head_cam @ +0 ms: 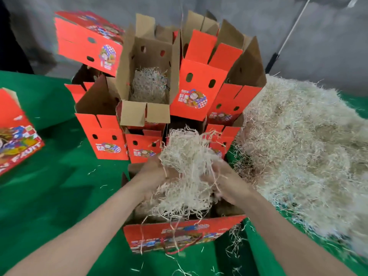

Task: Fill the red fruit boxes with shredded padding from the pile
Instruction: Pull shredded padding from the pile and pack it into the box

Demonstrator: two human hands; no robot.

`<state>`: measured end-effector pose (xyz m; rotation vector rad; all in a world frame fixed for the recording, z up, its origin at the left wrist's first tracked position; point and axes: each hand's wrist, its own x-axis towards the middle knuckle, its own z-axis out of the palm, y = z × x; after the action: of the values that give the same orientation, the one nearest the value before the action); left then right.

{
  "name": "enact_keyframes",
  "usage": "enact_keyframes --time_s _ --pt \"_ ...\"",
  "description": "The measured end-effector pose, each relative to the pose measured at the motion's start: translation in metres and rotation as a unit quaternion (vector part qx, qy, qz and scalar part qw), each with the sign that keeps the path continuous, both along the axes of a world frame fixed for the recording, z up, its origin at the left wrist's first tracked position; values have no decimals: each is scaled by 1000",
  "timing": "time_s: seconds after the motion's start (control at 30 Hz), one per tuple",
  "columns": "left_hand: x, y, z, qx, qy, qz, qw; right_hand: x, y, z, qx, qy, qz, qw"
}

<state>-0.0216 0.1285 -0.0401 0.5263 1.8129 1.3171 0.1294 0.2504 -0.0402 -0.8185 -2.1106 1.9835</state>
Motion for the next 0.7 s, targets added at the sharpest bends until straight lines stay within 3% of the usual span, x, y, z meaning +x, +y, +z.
enact_keyframes --time_s 0.07,0.17,0.27,0.53,0.7 --pt "-7 2 -8 40 -11 53 998 2 2 5 -1 19 -23 1000" --pt "-4 5 -12 113 -76 -2 991 3 -3 -6 -5 -28 3 1000" --pt "1 7 -18 94 -2 -58 994 7 -8 -9 8 -121 -29 992" --pt "-20 -17 -26 30 25 1 999 27 20 -1 105 -69 -135 983" --pt "-34 -29 -28 9 -30 46 998 36 31 -3 5 -51 -258 965"
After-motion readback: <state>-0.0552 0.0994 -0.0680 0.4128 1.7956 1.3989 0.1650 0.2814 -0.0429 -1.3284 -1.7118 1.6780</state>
